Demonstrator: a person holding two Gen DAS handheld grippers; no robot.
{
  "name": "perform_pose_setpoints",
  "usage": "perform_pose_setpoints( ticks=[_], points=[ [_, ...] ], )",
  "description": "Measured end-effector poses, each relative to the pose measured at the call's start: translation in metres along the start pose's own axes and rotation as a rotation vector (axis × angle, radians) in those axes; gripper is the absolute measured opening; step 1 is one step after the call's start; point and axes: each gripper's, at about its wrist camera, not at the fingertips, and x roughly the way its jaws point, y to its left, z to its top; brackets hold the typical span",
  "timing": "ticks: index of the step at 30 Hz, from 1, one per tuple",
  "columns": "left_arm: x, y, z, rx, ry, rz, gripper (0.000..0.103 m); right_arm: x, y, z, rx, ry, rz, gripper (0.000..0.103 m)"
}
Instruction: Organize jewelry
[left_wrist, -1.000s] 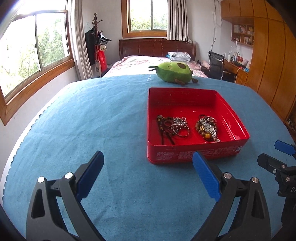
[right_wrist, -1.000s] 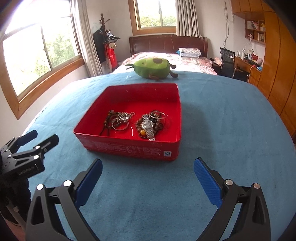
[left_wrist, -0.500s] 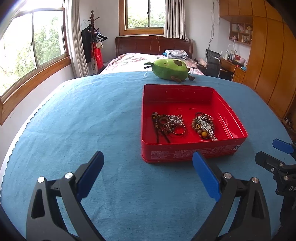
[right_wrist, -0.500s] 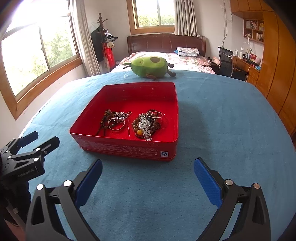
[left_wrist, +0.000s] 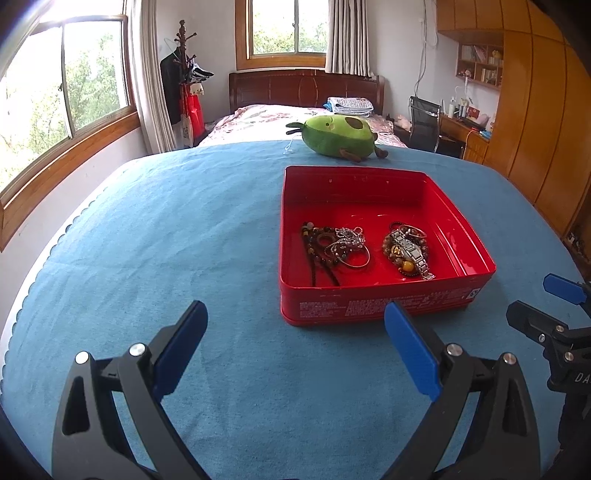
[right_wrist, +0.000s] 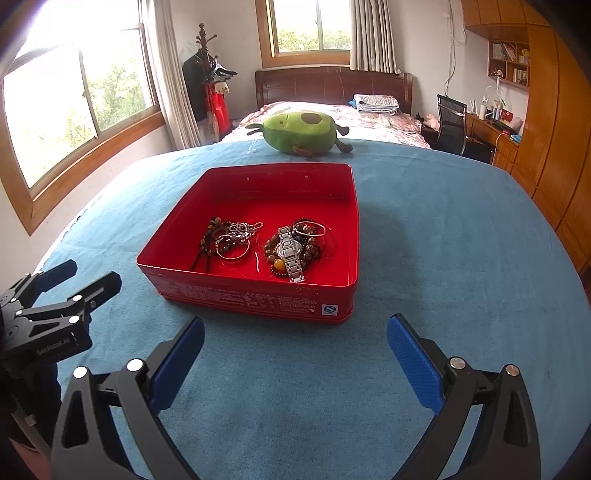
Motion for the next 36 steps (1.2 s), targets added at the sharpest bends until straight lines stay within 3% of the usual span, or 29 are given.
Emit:
perform_pose_setpoints(
  ticks=[36],
  points=[
    [0.0055,0.0013,0.0010,-0.012,0.015,0.006,0.096,0.0070,-0.0034,-0.0014,-0.009,0.009,-0.011,0.099]
  ],
)
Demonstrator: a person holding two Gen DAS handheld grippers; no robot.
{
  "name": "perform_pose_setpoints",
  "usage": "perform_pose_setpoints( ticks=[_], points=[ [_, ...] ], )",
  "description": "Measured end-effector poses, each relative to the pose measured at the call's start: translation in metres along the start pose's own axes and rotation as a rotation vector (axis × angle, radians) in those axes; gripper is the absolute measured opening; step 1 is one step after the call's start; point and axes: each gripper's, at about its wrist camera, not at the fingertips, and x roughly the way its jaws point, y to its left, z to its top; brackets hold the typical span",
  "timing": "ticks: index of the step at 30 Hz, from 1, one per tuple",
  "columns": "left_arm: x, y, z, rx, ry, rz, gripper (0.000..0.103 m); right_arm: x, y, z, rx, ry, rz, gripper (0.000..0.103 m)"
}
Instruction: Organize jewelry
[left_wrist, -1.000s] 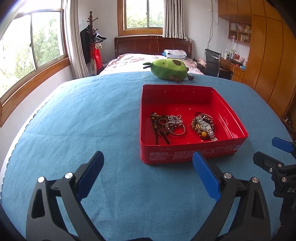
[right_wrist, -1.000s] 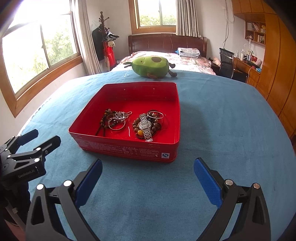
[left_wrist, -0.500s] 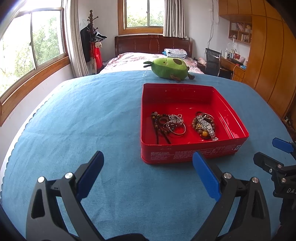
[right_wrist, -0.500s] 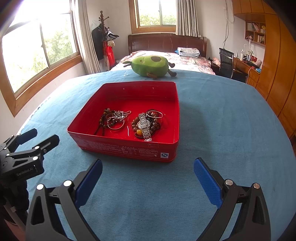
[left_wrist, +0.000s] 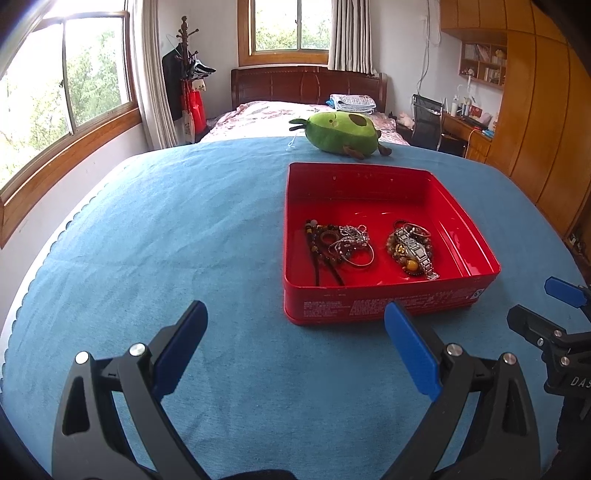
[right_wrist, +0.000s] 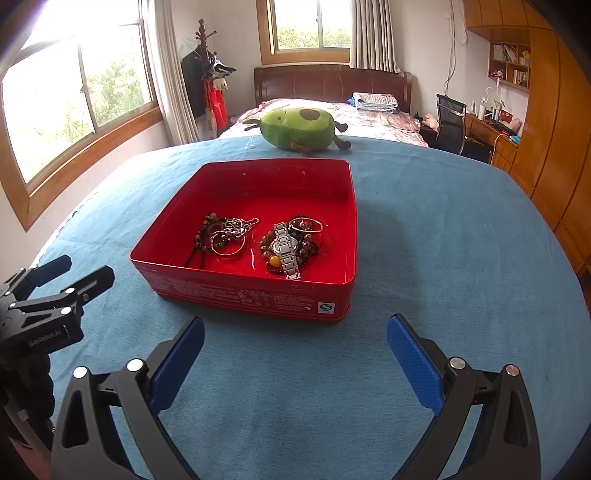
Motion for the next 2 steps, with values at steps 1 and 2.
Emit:
perform_pose_setpoints(
  ticks=[1,2],
  points=[
    [-0.0001,0.0002,0.0001,0.000,0.001,-0.002,0.096,0.0002,-0.0005,-0.0003,-0.001,0.001,0.000,0.099],
    [0.0000,0.0003,0.0001,-0.001,0.003,-0.004,0.096,0.0003,-0.0003,-0.0002,-0.001,0.001,0.000,0.099]
  ],
)
